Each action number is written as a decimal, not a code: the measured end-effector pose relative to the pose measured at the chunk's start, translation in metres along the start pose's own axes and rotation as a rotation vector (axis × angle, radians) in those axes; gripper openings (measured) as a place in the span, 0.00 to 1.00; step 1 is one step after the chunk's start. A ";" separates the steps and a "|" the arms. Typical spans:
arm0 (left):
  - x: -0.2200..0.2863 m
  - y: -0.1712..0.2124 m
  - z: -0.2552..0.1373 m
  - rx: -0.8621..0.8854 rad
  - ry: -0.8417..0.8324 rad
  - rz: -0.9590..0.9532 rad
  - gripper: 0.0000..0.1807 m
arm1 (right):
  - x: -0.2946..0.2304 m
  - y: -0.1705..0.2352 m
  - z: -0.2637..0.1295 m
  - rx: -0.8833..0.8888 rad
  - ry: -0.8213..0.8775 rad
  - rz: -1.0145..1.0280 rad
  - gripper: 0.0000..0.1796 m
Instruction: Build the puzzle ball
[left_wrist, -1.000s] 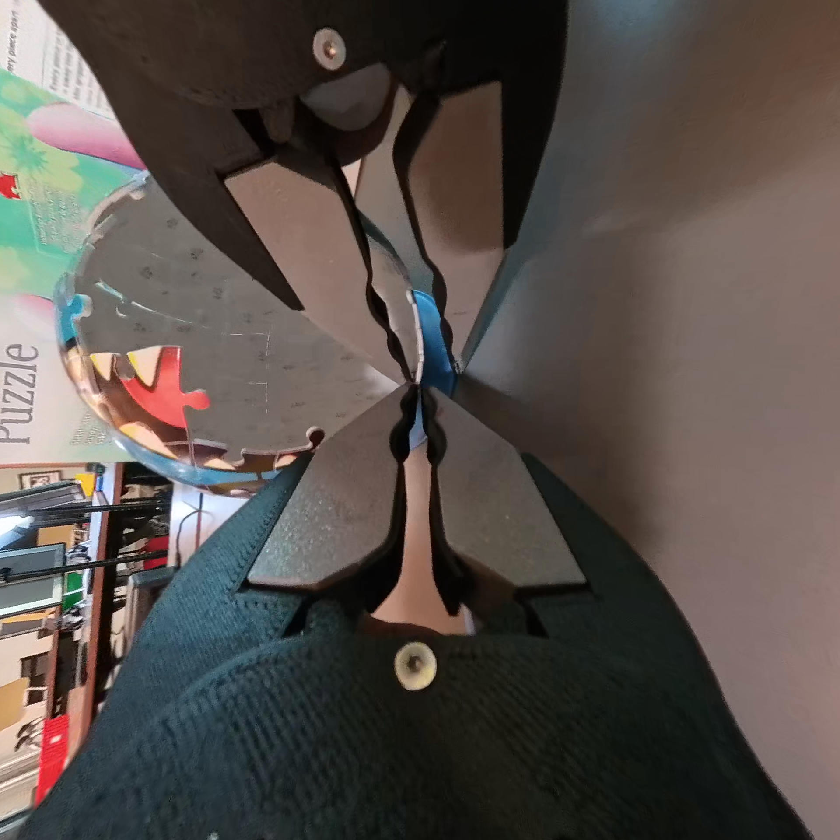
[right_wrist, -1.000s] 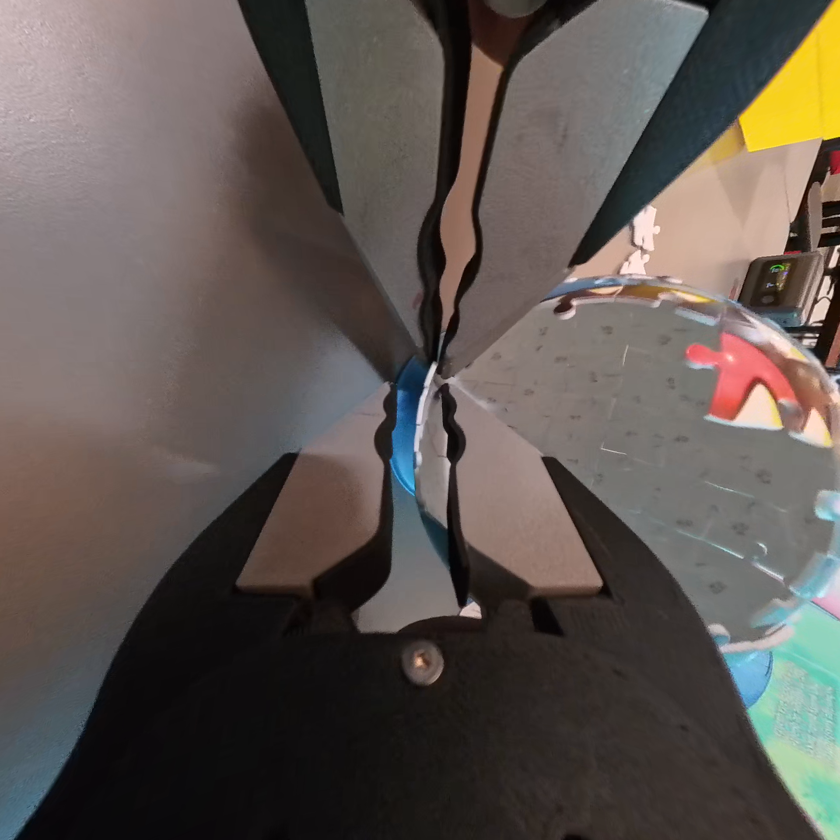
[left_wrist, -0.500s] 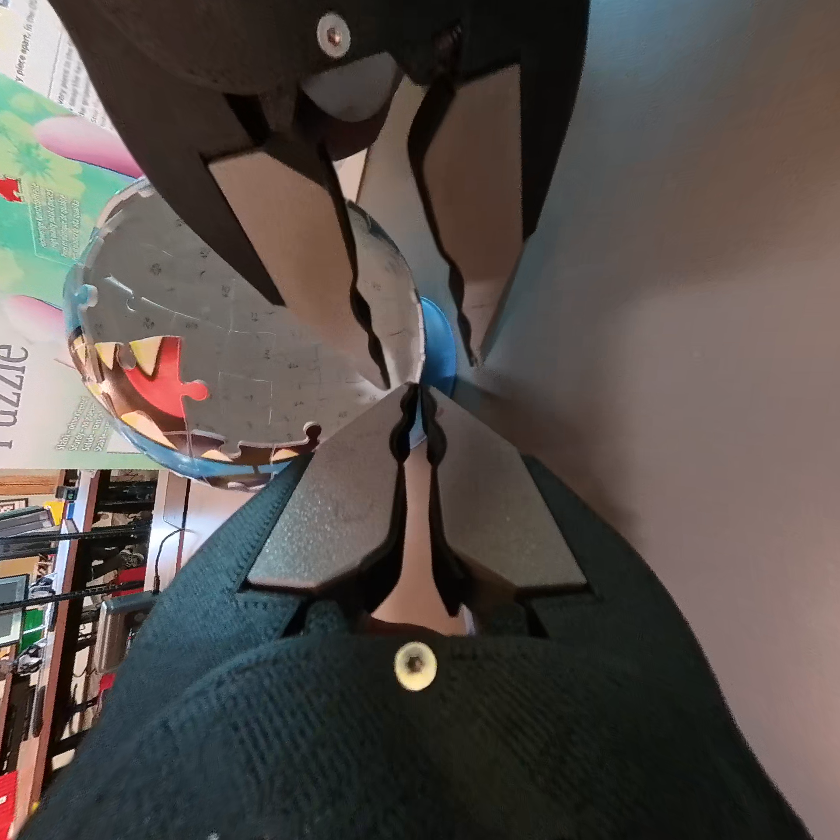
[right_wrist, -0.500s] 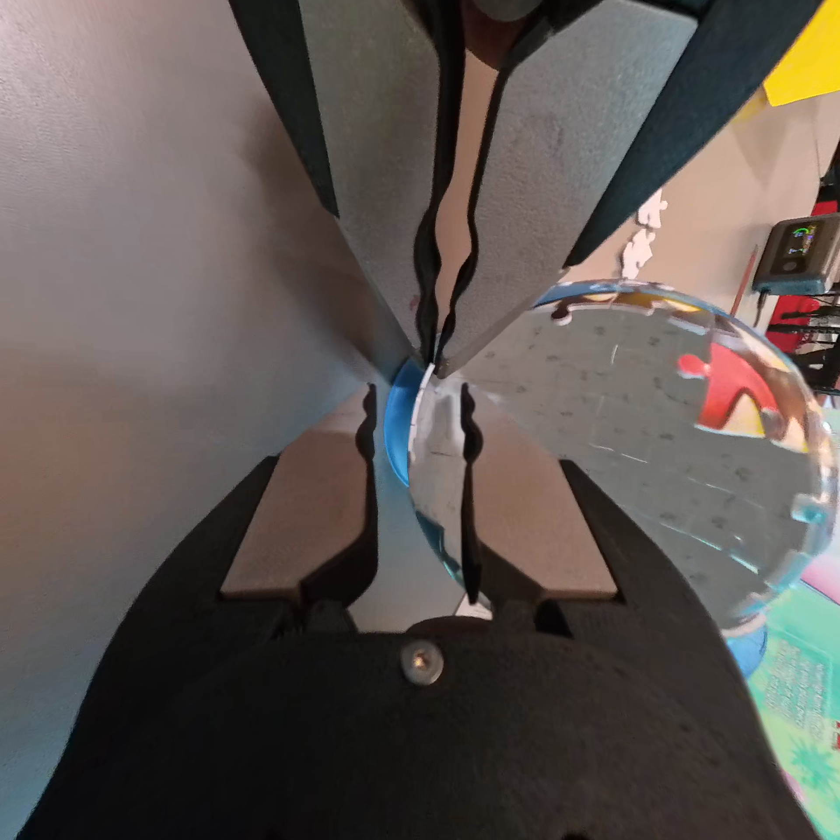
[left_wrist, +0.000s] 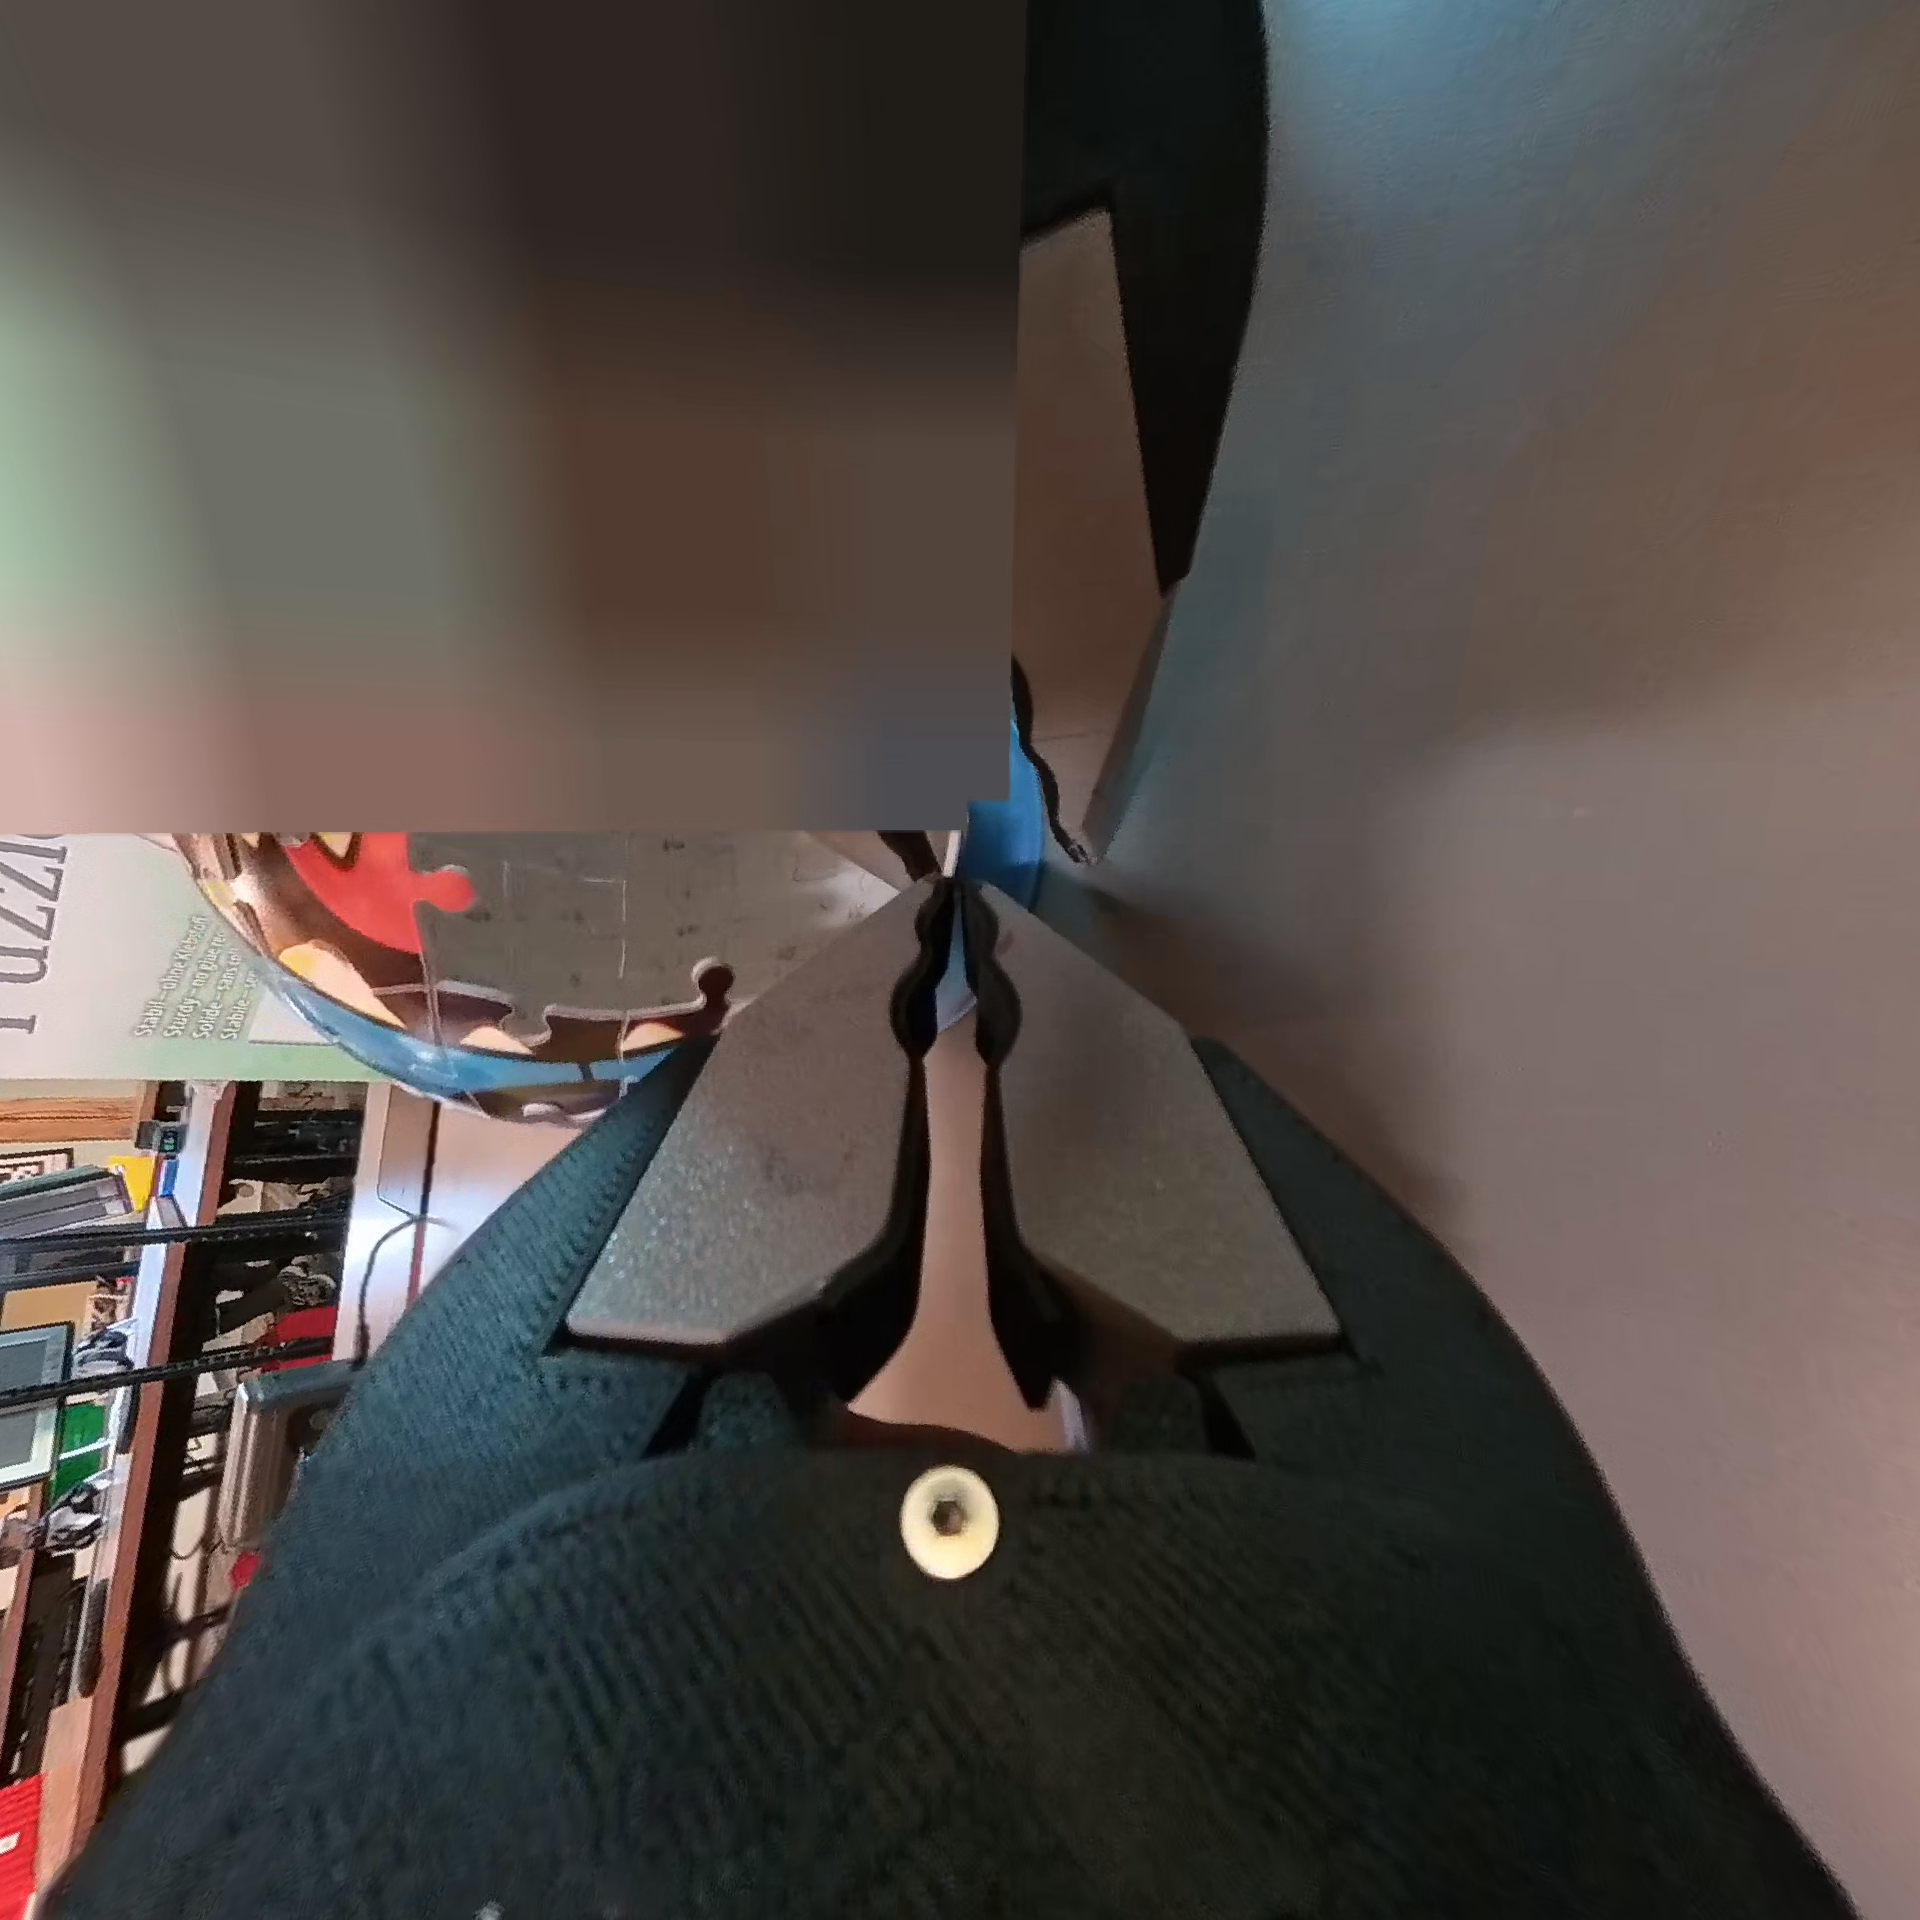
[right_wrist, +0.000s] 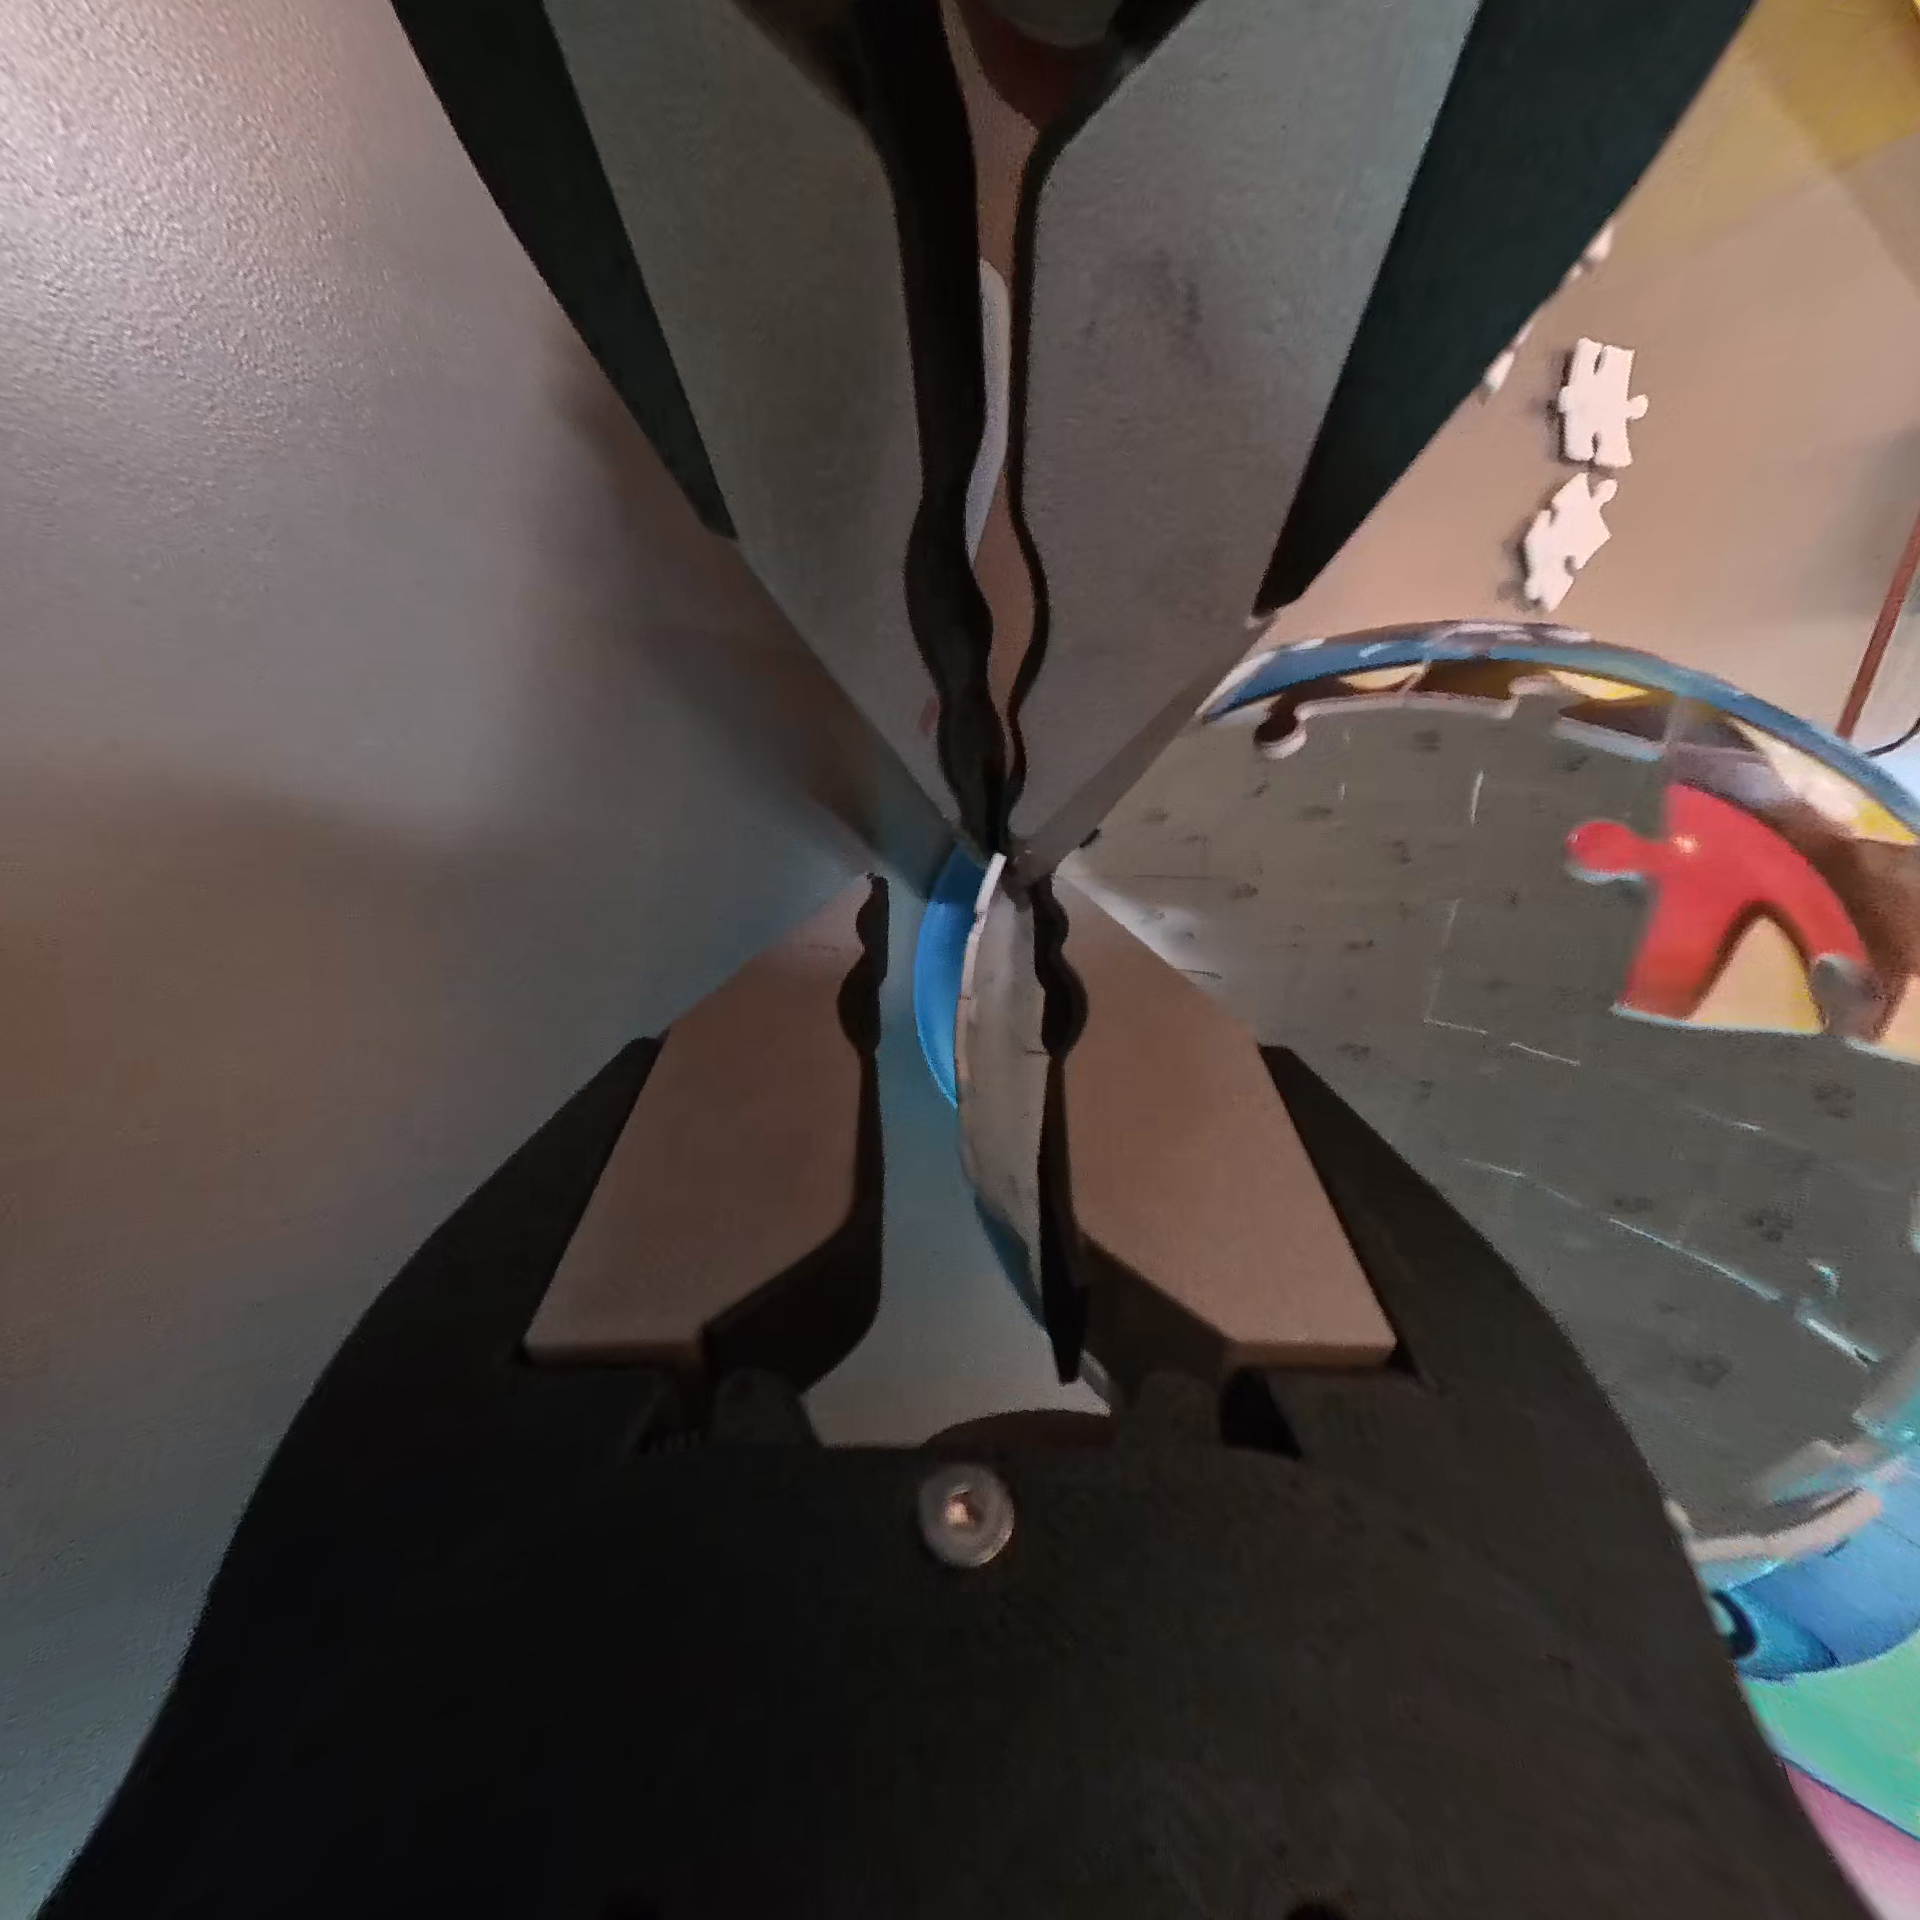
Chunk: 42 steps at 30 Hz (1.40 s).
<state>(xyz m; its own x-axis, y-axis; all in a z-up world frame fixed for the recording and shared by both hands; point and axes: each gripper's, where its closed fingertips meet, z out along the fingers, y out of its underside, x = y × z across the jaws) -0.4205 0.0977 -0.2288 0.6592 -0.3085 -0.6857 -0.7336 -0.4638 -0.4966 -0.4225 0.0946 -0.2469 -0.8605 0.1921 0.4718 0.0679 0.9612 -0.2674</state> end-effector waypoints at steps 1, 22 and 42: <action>0.000 0.000 0.000 -0.001 0.000 0.003 0.00 | 0.000 0.000 0.000 0.000 0.000 0.000 0.14; 0.000 -0.003 0.001 -0.010 -0.017 0.028 0.00 | -0.001 0.004 -0.012 0.025 0.066 0.013 0.14; -0.002 -0.003 0.002 -0.045 -0.030 0.064 0.00 | -0.002 0.009 -0.026 -0.071 0.233 -0.153 0.13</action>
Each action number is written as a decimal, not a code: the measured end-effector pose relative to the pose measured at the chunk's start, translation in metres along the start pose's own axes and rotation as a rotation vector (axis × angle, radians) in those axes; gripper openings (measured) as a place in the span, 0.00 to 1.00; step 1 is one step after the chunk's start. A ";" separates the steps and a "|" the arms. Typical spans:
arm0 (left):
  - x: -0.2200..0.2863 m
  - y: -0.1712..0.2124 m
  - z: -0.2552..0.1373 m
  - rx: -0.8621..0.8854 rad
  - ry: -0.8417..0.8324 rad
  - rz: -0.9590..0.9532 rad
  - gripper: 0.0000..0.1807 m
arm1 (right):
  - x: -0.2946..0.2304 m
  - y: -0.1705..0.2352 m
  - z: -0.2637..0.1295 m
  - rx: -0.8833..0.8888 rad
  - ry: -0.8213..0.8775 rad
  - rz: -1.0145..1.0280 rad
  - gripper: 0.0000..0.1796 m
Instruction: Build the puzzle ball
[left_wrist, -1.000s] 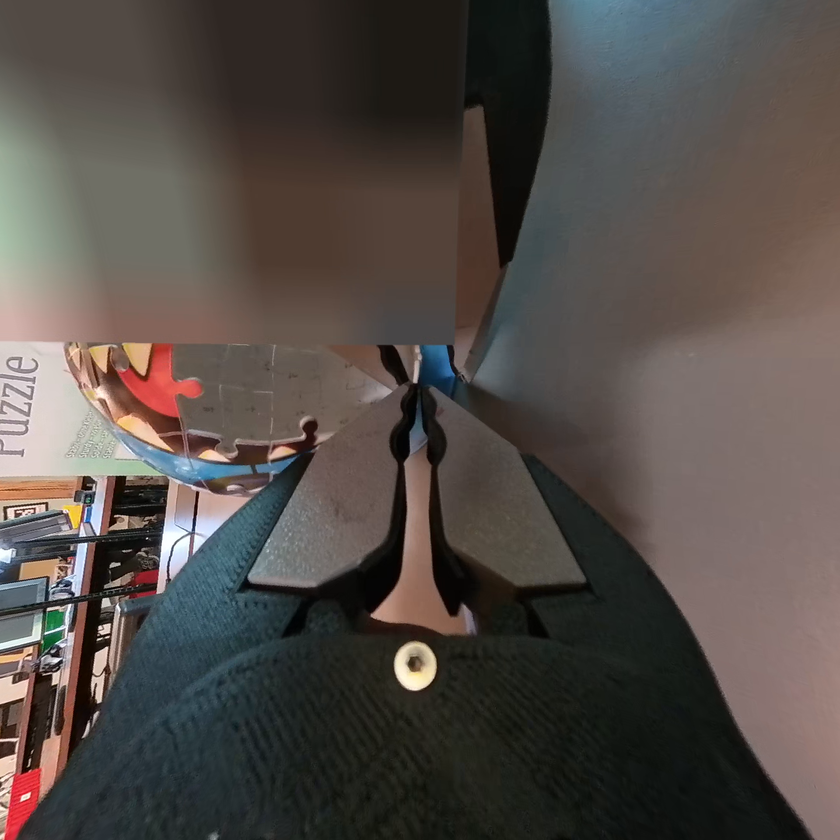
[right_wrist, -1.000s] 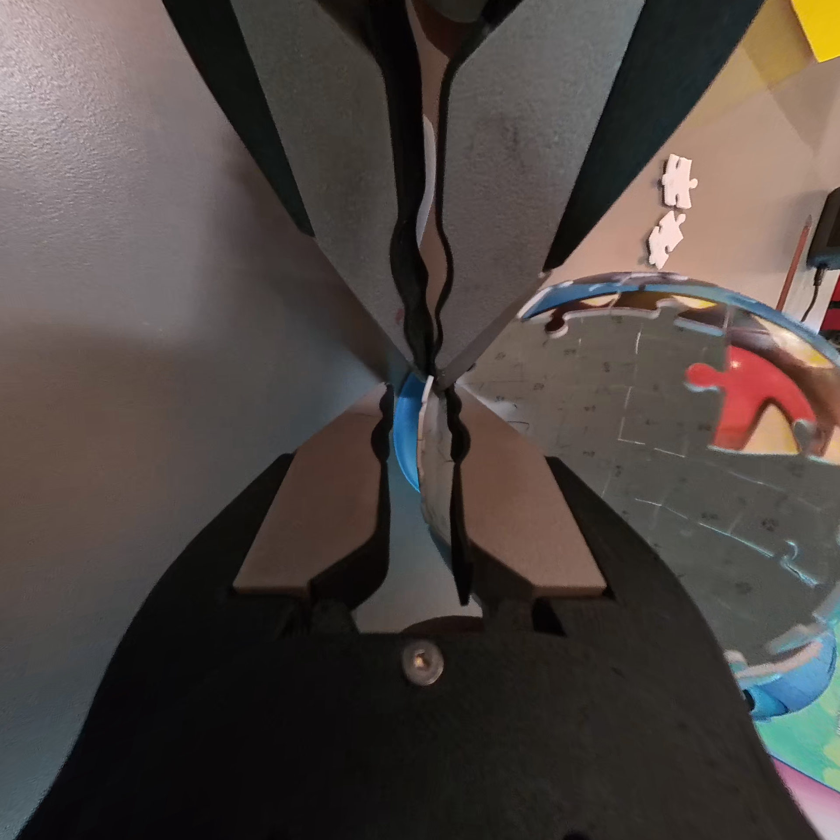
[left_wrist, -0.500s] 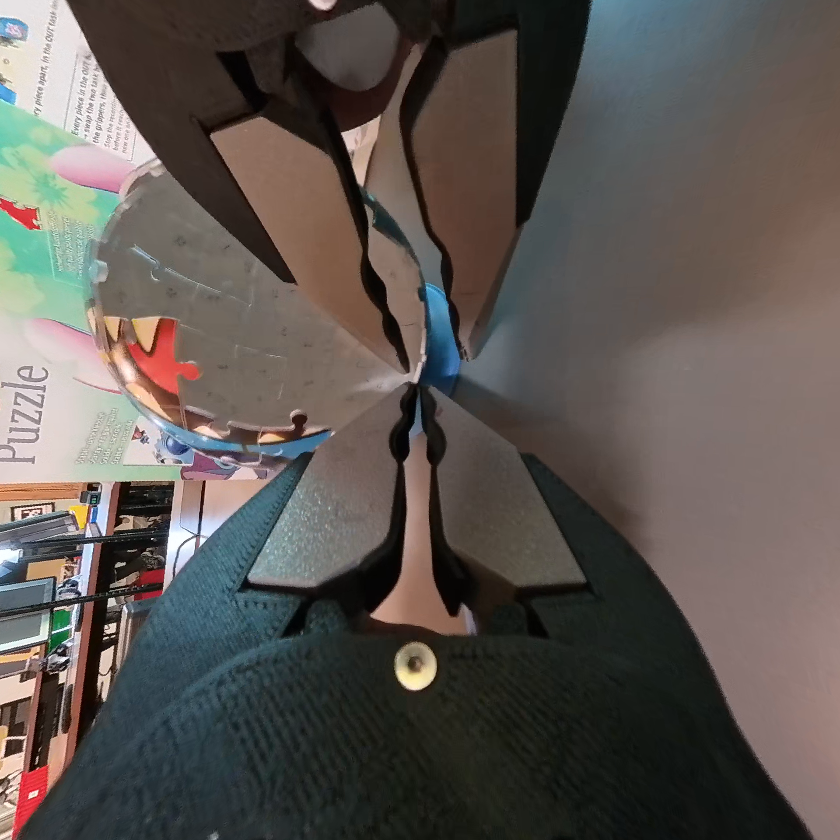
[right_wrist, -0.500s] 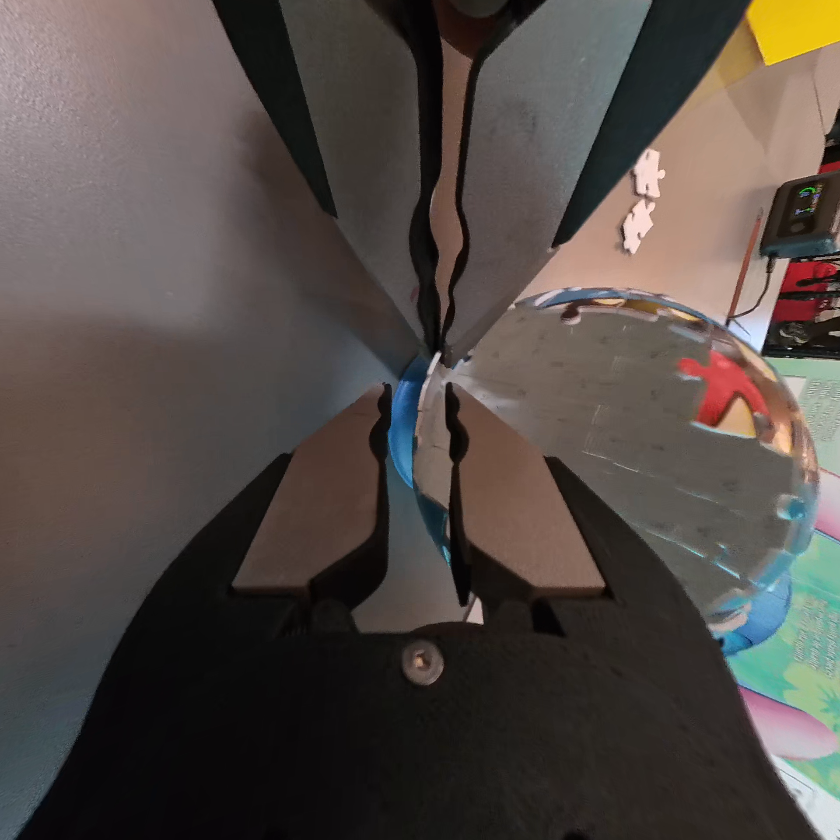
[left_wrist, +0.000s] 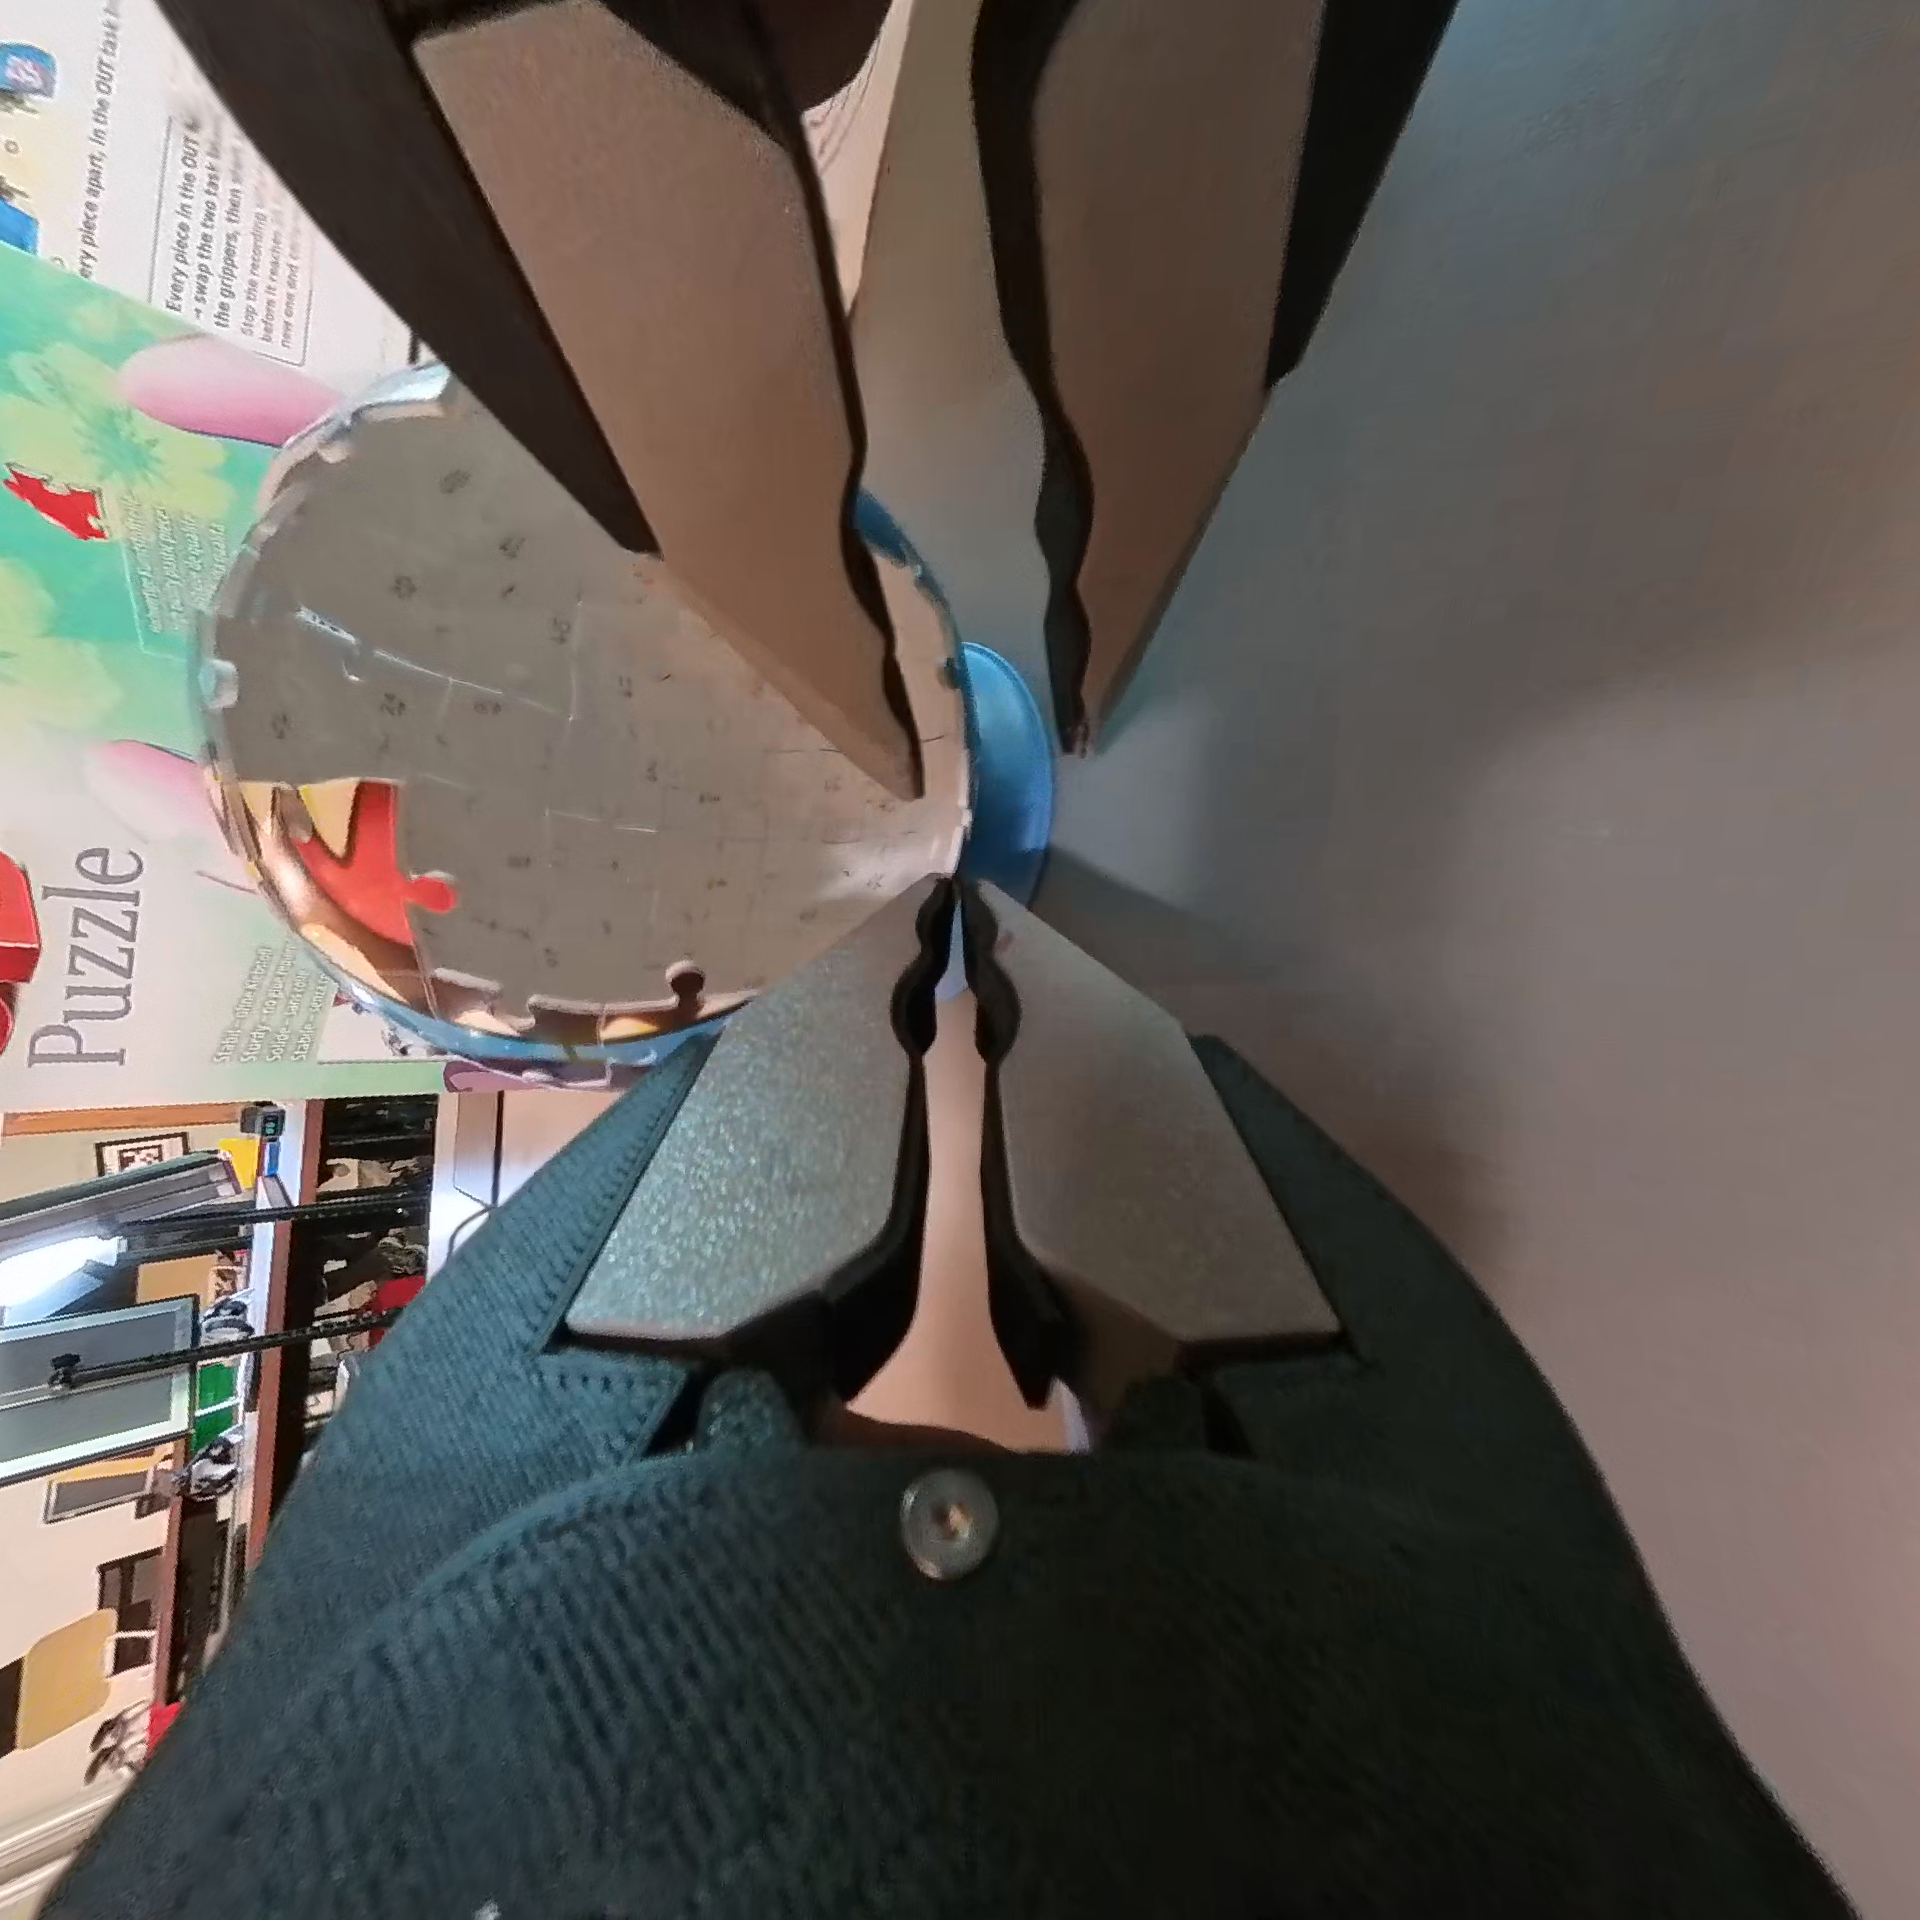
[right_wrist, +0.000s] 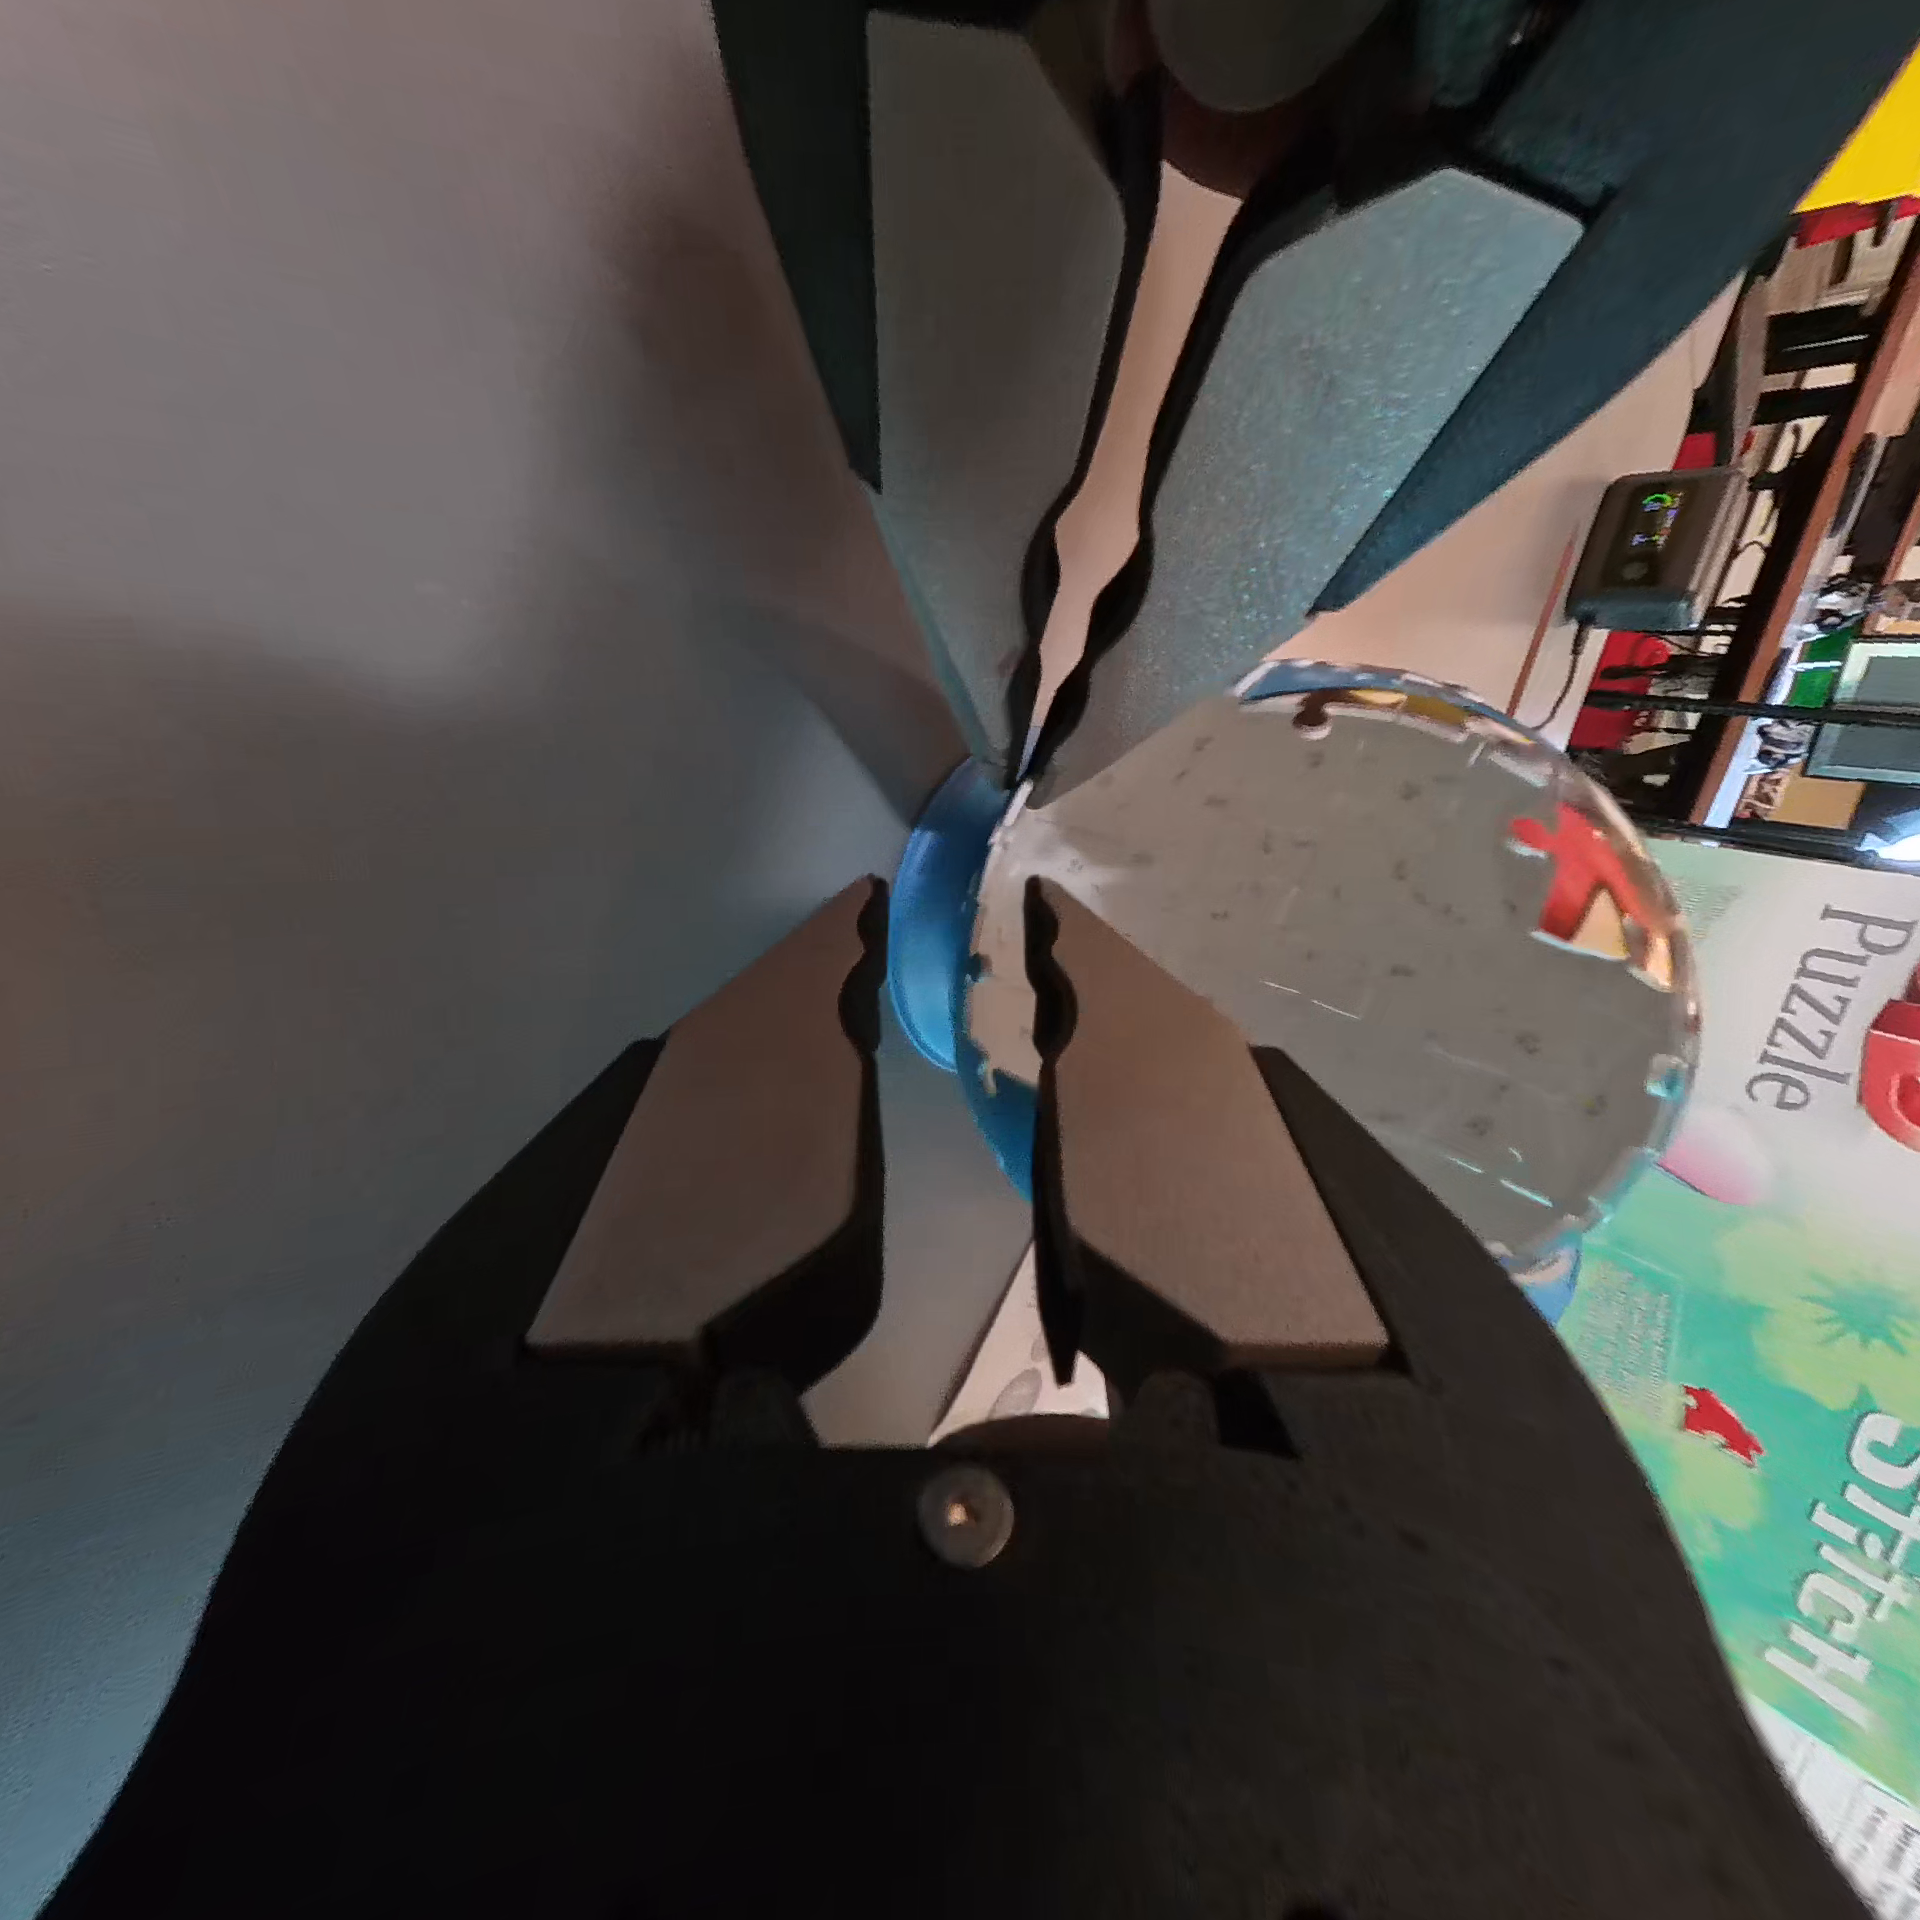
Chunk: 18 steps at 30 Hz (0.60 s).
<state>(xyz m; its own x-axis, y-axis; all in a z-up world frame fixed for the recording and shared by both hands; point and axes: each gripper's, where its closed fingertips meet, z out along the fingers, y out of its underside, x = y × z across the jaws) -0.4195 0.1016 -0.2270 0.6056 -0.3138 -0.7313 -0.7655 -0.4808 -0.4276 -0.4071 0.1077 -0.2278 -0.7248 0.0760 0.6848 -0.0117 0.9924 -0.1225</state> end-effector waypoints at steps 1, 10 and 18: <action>0.000 0.000 0.000 0.004 0.002 -0.003 0.00 | 0.000 0.000 0.001 0.001 -0.002 0.005 0.12; -0.001 0.001 0.000 0.017 0.006 0.005 0.00 | 0.003 0.010 0.009 -0.038 0.010 -0.025 0.01; 0.000 0.001 0.003 0.016 0.022 -0.003 0.00 | 0.000 0.013 0.012 -0.038 -0.026 -0.047 0.00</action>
